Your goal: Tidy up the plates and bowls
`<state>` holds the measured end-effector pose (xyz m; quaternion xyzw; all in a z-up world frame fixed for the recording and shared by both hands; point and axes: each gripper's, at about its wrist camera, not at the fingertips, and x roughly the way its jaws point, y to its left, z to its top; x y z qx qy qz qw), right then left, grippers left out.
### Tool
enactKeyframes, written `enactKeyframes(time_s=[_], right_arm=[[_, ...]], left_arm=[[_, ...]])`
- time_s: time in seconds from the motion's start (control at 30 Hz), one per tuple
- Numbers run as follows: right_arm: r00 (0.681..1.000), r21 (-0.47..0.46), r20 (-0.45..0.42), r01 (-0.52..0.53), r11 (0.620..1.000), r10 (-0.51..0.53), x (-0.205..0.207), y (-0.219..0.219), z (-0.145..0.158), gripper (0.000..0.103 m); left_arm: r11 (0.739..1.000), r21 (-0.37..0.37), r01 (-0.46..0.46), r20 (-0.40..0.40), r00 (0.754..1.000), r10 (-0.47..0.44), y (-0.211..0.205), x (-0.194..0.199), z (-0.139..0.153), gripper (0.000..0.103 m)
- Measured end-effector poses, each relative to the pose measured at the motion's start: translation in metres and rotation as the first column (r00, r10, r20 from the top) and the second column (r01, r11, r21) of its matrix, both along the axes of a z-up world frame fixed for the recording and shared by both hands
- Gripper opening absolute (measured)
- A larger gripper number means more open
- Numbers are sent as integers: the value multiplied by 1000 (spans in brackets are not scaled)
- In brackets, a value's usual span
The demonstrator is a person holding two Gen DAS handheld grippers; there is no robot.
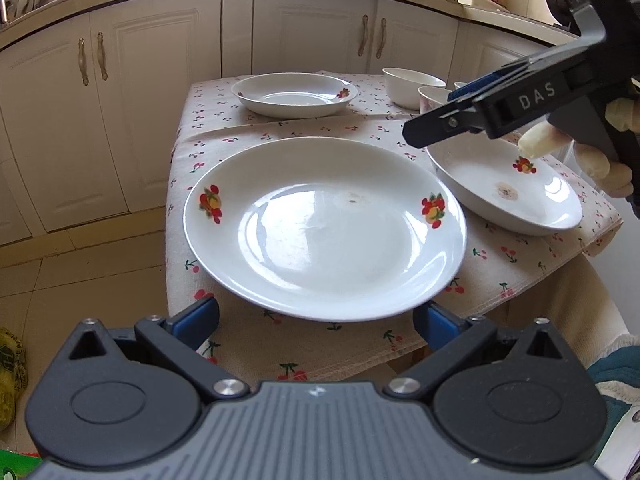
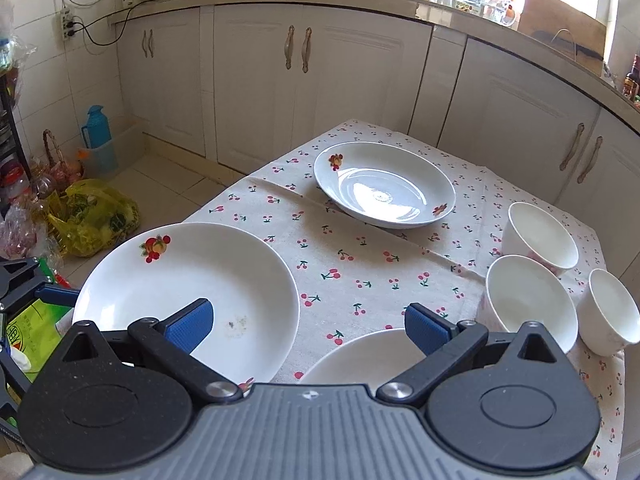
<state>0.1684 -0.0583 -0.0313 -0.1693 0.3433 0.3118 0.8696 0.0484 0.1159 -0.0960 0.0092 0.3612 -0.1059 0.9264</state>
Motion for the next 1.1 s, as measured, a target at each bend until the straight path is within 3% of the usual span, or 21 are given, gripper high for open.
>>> enactKeyframes(time_s=[0.43,0.8,1.1], right_arm=[[972,-32,-151,-188,982,181,37,29,-23,103],[931,-21,-265,-266,964,251,64,47,-39,72],[900,37,-340,-276,961,271,79,51,-45,68]], left_arm=[[994,32,105,16,994,-105,6,11,-5,102],[989,34,143,2,990,-143,9,17,-4,102],[986,53,156,3,988,-156,10,15,-3,102]])
